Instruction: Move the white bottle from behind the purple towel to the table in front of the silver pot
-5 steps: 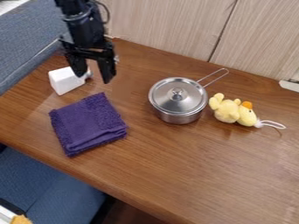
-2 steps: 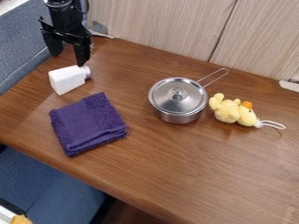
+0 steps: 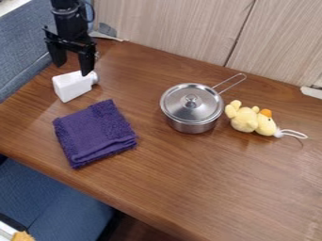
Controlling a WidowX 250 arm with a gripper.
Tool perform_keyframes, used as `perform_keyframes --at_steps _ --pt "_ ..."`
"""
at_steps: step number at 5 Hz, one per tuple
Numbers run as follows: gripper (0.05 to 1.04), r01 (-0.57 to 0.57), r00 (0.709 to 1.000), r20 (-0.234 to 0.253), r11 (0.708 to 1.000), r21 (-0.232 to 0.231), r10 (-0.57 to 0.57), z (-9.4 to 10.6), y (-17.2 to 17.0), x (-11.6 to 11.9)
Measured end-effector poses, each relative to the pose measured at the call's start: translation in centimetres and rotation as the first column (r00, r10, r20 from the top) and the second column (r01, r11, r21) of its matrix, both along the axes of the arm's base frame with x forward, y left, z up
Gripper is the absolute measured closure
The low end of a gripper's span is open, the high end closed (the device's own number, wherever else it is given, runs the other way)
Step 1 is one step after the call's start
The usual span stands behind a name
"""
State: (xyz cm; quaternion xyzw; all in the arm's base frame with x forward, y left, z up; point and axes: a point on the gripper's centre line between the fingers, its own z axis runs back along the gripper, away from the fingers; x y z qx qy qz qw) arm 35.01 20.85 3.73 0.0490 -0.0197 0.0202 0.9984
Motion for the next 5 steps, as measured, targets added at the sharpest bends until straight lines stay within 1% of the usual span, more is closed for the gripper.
perform_keyframes --at_steps 1,2,3,4,5 --pt "0.084 0.075 0.996 -0.049 0.996 -0.048 -0.077 -0.1 0.0 0.1" --pt "0.084 0.120 0.988 -0.092 0.990 -0.079 -0.127 -0.6 0.1 -0.1" --pt "0.084 0.139 0.985 -0.090 0.987 -0.080 -0.147 -0.5 0.2 -0.1" --pt "0.084 0.148 0.979 -0.126 0.985 -0.085 -0.158 -1.4 -0.2 -0.6" --pt "0.084 0.175 0.974 -0.130 0.980 -0.090 -0.185 -2.2 -0.9 -0.7"
